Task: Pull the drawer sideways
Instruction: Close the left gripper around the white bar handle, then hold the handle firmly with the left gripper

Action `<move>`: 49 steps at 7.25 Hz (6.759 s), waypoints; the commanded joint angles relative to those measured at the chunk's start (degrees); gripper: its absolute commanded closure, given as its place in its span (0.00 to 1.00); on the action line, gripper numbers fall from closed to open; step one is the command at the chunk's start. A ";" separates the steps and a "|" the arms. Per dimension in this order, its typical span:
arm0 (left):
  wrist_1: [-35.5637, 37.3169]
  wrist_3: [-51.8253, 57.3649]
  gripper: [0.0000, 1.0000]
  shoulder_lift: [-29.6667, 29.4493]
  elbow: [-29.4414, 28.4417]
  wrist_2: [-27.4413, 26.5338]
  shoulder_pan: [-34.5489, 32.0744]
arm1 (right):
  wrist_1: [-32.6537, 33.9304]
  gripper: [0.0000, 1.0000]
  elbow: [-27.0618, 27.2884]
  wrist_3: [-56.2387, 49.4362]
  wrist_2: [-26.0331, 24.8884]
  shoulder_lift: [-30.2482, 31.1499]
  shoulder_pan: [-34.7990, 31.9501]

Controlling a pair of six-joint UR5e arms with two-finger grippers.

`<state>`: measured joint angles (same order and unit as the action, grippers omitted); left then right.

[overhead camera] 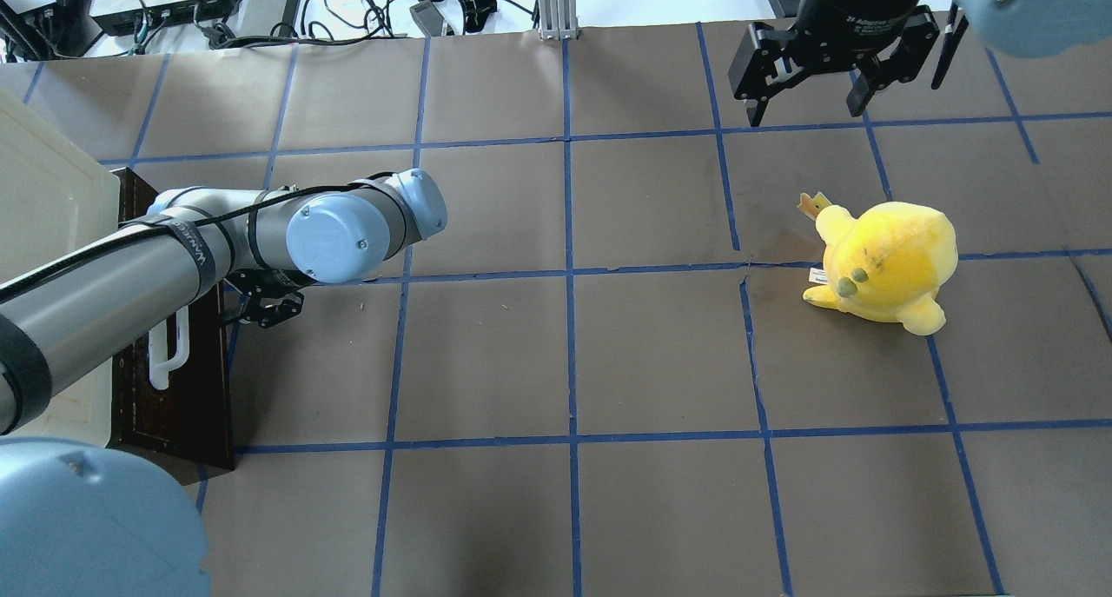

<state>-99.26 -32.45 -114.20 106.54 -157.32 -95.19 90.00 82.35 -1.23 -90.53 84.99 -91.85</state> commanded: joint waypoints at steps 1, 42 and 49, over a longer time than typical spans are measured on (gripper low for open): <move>0.03 -0.07 0.18 0.03 -0.01 -0.97 1.15 | 0.00 0.00 0.00 0.00 0.00 0.00 0.00; 0.47 -0.34 0.67 -1.02 -0.45 -1.32 1.85 | 0.00 0.00 0.00 0.00 0.00 0.00 0.00; 0.20 -0.25 0.72 -1.37 -1.86 -0.18 0.89 | 0.00 0.00 0.00 0.00 0.00 0.00 0.00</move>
<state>-98.98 -32.69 -115.52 104.90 -157.86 -94.11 90.00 82.35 -1.23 -90.53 84.99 -91.85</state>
